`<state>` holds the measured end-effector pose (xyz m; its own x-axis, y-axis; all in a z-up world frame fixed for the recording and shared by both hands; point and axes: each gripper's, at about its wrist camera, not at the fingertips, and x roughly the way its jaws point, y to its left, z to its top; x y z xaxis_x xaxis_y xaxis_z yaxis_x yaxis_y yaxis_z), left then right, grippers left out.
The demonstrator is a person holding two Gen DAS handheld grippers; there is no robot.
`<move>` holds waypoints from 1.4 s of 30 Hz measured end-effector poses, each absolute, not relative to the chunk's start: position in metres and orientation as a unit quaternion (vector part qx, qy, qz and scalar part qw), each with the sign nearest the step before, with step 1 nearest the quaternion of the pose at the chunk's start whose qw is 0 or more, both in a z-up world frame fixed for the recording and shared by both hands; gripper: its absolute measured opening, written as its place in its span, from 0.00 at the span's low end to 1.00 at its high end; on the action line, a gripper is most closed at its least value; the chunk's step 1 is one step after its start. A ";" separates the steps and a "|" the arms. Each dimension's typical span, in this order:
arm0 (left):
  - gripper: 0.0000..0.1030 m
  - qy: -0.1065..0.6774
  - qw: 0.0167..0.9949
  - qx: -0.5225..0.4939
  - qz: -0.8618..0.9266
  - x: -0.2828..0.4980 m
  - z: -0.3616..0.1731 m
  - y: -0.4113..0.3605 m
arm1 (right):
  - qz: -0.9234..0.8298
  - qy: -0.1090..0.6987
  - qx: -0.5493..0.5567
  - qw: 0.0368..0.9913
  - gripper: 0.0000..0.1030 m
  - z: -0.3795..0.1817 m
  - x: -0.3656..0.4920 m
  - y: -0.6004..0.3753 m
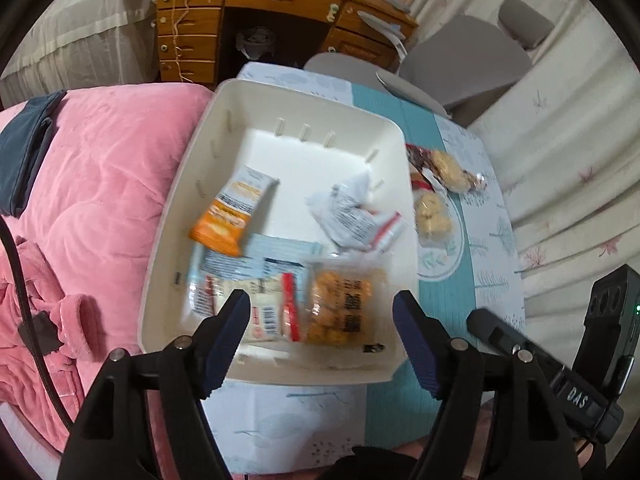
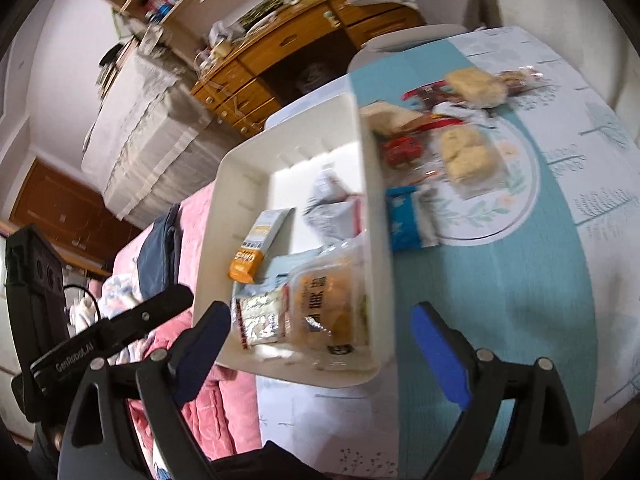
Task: Organize snacks
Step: 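Open right tool to drop cookie bag while left tool releases snack bar into tray, then grasp clear crumbly-cookie bag with left tool while right tool grasps small nut bag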
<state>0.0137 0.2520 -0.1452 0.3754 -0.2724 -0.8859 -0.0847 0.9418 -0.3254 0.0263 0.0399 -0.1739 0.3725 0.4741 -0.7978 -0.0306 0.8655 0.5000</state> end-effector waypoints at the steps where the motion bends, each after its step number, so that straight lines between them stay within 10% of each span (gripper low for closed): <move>1: 0.71 0.556 0.814 -0.161 -0.059 0.015 -0.143 0.245 | 0.151 0.535 0.210 0.805 0.90 -0.173 0.027 0.032; 42: 0.75 0.611 0.775 -0.145 0.072 0.139 -0.198 -0.011 | 0.193 0.434 -0.043 0.879 0.88 -0.177 0.171 -0.187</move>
<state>0.1393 -0.0107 -0.1978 0.2429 -0.0661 -0.9678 -0.2884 0.9476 -0.1371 0.1713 -0.1868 -0.1766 0.5489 0.3027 -0.7792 -0.3773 0.9215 0.0922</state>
